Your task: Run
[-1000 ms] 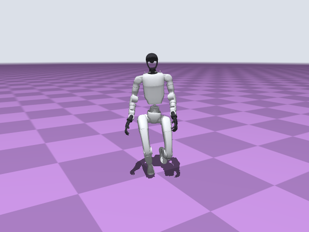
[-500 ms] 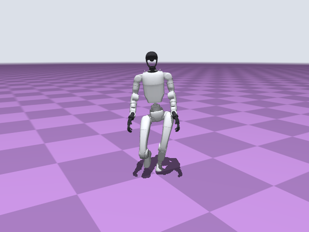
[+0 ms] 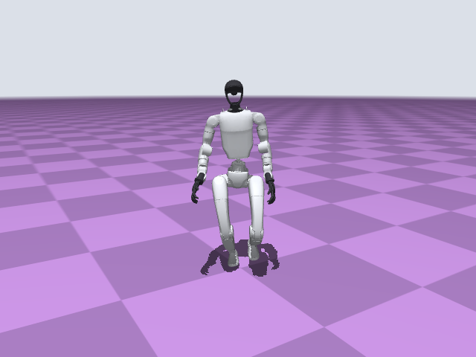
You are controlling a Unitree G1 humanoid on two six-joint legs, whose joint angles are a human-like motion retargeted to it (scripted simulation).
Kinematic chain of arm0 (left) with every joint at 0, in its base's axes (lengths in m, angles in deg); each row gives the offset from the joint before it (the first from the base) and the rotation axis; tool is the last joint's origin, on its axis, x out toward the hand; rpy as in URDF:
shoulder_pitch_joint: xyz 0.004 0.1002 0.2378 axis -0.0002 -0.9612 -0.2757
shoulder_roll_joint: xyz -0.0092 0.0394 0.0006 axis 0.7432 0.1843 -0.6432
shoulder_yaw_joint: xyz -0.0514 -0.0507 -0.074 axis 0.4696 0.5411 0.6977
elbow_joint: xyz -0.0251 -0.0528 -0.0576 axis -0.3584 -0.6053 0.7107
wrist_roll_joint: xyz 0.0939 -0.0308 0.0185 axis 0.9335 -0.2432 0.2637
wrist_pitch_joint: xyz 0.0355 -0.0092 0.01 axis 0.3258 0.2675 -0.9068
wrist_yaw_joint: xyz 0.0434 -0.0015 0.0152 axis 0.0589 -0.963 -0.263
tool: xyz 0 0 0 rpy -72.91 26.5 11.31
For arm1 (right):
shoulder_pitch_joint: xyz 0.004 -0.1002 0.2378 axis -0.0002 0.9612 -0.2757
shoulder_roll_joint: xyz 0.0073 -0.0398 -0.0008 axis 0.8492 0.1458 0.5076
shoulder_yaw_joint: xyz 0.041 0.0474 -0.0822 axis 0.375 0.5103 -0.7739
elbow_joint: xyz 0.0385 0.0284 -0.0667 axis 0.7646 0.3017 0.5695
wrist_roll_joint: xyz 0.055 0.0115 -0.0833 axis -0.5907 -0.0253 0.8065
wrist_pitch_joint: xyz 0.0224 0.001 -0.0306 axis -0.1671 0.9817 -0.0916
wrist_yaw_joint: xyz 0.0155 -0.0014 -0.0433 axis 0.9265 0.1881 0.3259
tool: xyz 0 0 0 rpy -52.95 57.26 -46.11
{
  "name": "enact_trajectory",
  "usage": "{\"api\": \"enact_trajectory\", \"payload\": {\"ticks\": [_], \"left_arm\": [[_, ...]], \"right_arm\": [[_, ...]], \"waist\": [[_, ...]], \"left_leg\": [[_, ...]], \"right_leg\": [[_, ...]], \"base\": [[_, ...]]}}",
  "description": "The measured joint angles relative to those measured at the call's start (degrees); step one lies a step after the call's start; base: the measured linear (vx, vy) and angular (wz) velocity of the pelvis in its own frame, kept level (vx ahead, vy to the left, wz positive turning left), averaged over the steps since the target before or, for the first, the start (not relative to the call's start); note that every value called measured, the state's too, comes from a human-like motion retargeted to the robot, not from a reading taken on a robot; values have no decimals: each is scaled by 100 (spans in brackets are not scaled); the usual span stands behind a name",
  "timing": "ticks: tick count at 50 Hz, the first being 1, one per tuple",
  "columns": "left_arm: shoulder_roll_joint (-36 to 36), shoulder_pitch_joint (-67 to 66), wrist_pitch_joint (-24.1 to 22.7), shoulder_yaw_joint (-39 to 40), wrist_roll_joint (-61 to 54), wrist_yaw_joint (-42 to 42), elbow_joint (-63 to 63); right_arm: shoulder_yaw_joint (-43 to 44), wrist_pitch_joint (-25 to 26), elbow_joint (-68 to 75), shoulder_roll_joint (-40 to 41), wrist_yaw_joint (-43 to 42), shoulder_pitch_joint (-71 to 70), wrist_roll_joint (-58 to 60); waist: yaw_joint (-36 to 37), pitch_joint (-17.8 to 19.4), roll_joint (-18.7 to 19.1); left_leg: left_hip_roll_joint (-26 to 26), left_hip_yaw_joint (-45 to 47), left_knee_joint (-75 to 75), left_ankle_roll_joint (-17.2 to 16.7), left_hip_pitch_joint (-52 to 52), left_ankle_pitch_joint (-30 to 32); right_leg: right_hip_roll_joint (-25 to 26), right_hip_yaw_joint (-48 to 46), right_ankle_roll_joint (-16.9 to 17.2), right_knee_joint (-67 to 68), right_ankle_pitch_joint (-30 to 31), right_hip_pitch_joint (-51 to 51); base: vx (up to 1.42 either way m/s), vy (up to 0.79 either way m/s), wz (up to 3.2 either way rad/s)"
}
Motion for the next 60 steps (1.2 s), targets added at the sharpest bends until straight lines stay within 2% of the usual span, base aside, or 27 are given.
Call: {"api": "enact_trajectory", "payload": {"ticks": [2,5,7,9,10,13,15,17,20,23,27,30,32,33,35,37,40,42,45,49,52,54,55,57,58,60], "left_arm": [[68,-447,10,208,-30,30,-348],[203,-1046,34,613,-150,39,-666],[289,-1348,62,867,-240,38,-793],[333,-1521,80,1008,-262,-8,-872],[370,-1555,82,1080,-263,-33,-885],[312,-1299,113,1119,-329,-201,-777],[234,-882,109,1019,-348,-313,-588],[127,-349,72,826,-340,-436,-300],[24,535,-25,556,-350,-548,219],[42,1324,-205,354,-410,-588,832],[185,2031,-501,131,-310,-631,1650],[211,2163,-627,58,-206,-662,2031],[183,2017,-626,40,-208,-633,2087],[156,1898,-597,31,-211,-595,2052],[101,1609,-482,-12,-199,-483,1859],[2,1257,-319,-72,-142,-320,1503],[-64,707,-94,-118,-52,-91,813],[-42,273,-25,-71,-21,-4,370],[25,-413,7,133,-30,64,-195],[145,-1172,58,628,-218,66,-664],[214,-1466,105,896,-314,12,-880],[194,-1439,133,932,-324,-85,-923],[188,-1338,156,955,-344,-152,-927],[137,-963,167,897,-367,-261,-789],[110,-718,158,832,-366,-309,-679],[47,-160,127,652,-345,-382,-391]], "right_arm": [[23,-107,-565,-117,-81,-333,-24],[73,-238,-1359,-284,-168,-760,23],[118,-279,-1759,-320,-217,-895,68],[138,-305,-1941,-290,-246,-878,154],[146,-278,-2011,-251,-248,-834,218],[64,-175,-1724,18,-112,-537,289],[-4,-100,-1302,192,40,-374,296],[-54,-28,-766,307,185,-175,296],[-34,57,53,358,362,155,241],[90,153,633,313,433,553,162],[321,232,1125,216,386,1087,112],[410,238,1354,158,330,1437,107],[406,231,1449,184,239,1538,22],[401,227,1500,199,198,1546,-21],[374,218,1495,190,149,1449,-76],[298,198,1363,186,88,1210,-83],[148,133,1003,145,-8,695,-54],[89,69,628,87,-69,328,-41],[65,-45,-75,-28,-168,-195,-65],[59,-196,-1032,-164,-258,-779,9],[54,-233,-1495,-130,-321,-900,102],[7,-205,-1500,-41,-281,-776,190],[-23,-163,-1452,47,-226,-686,228],[-104,-79,-1134,237,-61,-485,242],[-140,-38,-914,315,32,-392,245],[-181,36,-383,415,207,-203,243]], "waist": [[88,-51,-114],[62,-302,-348],[33,-392,-501],[-4,-361,-672],[-65,-285,-851],[-307,-176,-1175],[-471,-164,-1245],[-674,-194,-1215],[-981,-243,-1112],[-1181,-285,-929],[-1203,-408,-653],[-1133,-367,-529],[-996,-194,-251],[-868,-69,7],[-655,91,373],[-474,161,481],[-206,162,395],[-32,172,263],[147,162,65],[125,-77,-247],[61,-88,-505],[-74,-80,-737],[-177,-42,-935],[-375,-6,-1123],[-462,-6,-1139],[-644,-31,-1093]], "left_leg": [[-321,48,-1062,-65,-468,-63],[-1072,26,-2931,-164,-1022,-22],[-1447,59,-3259,-103,-1113,30],[-1733,186,-2842,40,-1001,123],[-1951,305,-2759,156,-765,201],[-2390,501,-2595,446,-243,172],[-2480,491,-2728,473,145,60],[-2552,419,-3041,473,583,-30],[-2642,227,-3738,406,1346,-94],[-2556,19,-4359,259,2013,-111],[-2202,-123,-4697,33,2555,-191],[-1958,-218,-4027,-110,2799,-437],[-1462,-260,-3003,-322,2943,-421],[-1018,-270,-2286,-486,3001,-374],[-298,-272,-996,-786,2884,271],[146,-224,46,-764,2312,858],[379,-159,803,-359,1165,681],[231,-96,569,-178,479,356],[-190,-17,-635,-125,-279,61],[-1127,-79,-2821,-188,-852,18],[-1625,24,-2712,-17,-780,165],[-1955,196,-2356,173,-606,255],[-2184,322,-2382,301,-392,273],[-2415,412,-2477,439,-29,193],[-2446,398,-2571,460,170,126],[-2460,325,-2886,431,604,21]], "right_leg": [[-95,108,157,-313,2,426],[-453,185,365,-575,-22,773],[-684,269,494,-261,-89,964],[-900,417,687,379,-24,1254],[-1101,536,852,681,133,1480],[-1607,677,1317,2088,1634,1250],[-1923,673,1292,2938,2266,684],[-2278,646,1002,3424,1969,-29],[-2620,642,655,3357,1123,-1123],[-2548,585,570,2333,672,-1992],[-1819,675,748,484,408,-2644],[-1412,677,649,447,416,-2630],[-984,410,404,802,520,-2317],[-635,168,228,902,543,-2083],[-132,-170,-105,985,474,-1689],[63,-274,-308,914,312,-1346],[129,-181,-298,507,117,-772],[93,-47,-156,182,32,-296],[-18,164,85,-228,-14,417],[-458,314,323,-438,-81,997],[-771,507,538,225,-122,1431],[-1074,623,842,1080,395,1521],[-1326,706,1060,1557,869,1504],[-1696,747,1248,2552,1817,1026],[-1850,732,1191,2945,2004,693],[-2161,674,910,3420,1762,-59]], "base": [[3,4,-32],[1,5,0],[0,3,5],[3,3,3],[4,6,19],[-4,4,20],[-3,1,4],[-1,3,8],[0,3,12],[0,0,0],[1,-6,-21],[-2,-6,-34],[1,-5,-72],[3,-5,-98],[2,-5,-80],[-3,-5,-28],[0,0,0],[2,0,-26],[4,3,-43],[2,5,-16],[0,2,-2],[0,2,13],[-3,5,25],[0,0,0],[0,0,0],[0,0,0]]}}
